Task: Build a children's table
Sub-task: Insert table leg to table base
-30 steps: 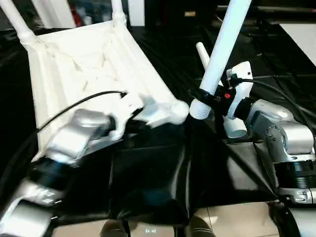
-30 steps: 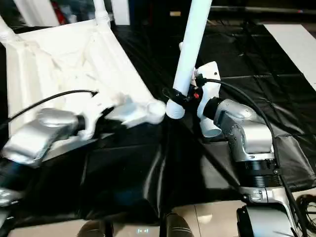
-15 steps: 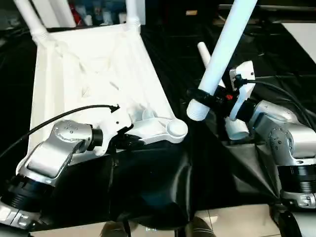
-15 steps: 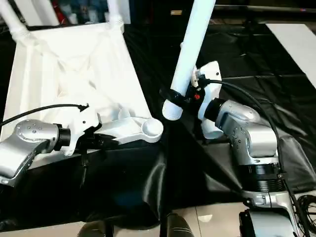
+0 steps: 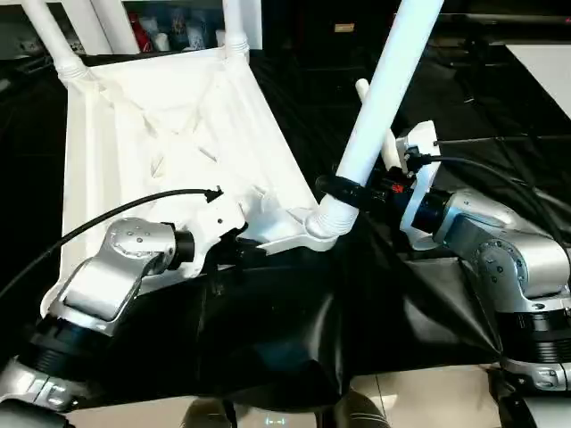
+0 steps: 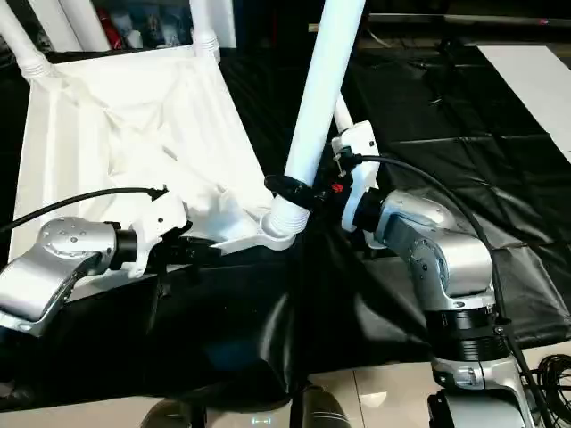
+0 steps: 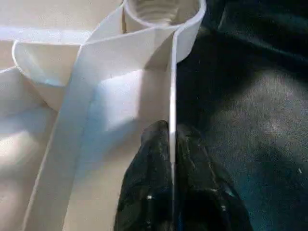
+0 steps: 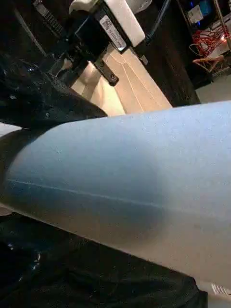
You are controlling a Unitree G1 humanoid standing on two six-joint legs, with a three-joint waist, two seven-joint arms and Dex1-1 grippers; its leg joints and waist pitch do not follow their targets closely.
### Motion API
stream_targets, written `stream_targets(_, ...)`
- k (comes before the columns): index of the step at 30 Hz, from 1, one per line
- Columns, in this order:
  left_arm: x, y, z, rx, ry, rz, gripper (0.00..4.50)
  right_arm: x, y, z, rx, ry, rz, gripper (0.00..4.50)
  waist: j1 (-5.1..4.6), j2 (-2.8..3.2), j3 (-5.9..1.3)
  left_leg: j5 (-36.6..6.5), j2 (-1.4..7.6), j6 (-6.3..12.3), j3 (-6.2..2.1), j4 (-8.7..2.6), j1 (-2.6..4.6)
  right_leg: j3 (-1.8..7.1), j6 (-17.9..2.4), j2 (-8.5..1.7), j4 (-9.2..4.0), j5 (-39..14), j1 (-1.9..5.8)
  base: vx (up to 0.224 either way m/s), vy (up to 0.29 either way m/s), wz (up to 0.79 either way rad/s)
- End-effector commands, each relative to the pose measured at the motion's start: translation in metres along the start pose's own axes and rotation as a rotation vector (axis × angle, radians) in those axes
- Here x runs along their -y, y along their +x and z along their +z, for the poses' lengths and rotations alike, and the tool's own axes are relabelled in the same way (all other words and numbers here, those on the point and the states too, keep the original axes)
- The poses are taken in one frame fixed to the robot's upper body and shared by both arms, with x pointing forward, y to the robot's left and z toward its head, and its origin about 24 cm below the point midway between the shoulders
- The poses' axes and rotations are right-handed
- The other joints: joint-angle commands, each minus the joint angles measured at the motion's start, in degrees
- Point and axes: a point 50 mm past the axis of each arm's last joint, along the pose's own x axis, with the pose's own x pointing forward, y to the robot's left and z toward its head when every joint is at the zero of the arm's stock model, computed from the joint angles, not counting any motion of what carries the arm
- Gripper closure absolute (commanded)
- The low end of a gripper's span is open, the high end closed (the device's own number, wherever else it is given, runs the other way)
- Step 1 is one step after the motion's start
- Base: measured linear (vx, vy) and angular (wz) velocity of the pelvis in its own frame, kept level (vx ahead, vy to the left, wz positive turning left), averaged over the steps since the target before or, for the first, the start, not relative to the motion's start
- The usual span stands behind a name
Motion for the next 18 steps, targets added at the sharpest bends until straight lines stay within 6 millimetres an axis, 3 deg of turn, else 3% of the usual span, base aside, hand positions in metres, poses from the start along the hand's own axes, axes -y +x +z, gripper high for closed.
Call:
stream_targets(1, 0.004, 0.004, -0.006, -0.013, -0.012, -0.034, 3.93, -0.004, 0.000, 0.005, 0.002, -0.022, 0.011, 2.64, 0.10, -0.29, -5.06, -4.4, 0.11, 2.37, 0.31, -3.04, 0.35, 2.11, -12.0, -2.68, -3.36, -9.5, 4.20, 0.000, 0.000, 0.00)
stream_targets(6, 0.005, 0.005, -0.009, -0.021, -0.041, -0.064, 4.31, -0.002, 0.005, 0.001, -0.030, -0.048, -0.001, 2.64, -0.03, -0.21, -5.38, -2.1, -0.01, 3.05, 0.30, -2.82, 0.28, 2.01, -12.9, -2.47, -2.77, -4.7, 4.35, 0.000, 0.000, 0.00)
stream_targets(11, 0.004, 0.005, -0.010, -0.027, -0.044, -0.071, 4.48, 0.002, 0.010, -0.001, -0.065, -0.057, -0.020, 2.64, -0.06, -0.32, -5.25, -3.6, -0.04, 2.68, 0.30, -2.90, 0.29, 2.02, -13.1, -2.56, -2.99, -6.6, 4.36, 0.000, 0.000, 0.00)
stream_targets(18, 0.002, 0.006, -0.010, -0.030, -0.043, -0.068, 4.50, 0.004, 0.015, -0.009, -0.102, -0.013, 0.005, 2.64, -0.02, -0.38, -5.40, -2.7, -0.06, 3.16, 0.31, -2.77, 0.24, 2.04, -13.2, -2.53, -2.73, -4.9, 4.49, 0.000, 0.000, 0.00)
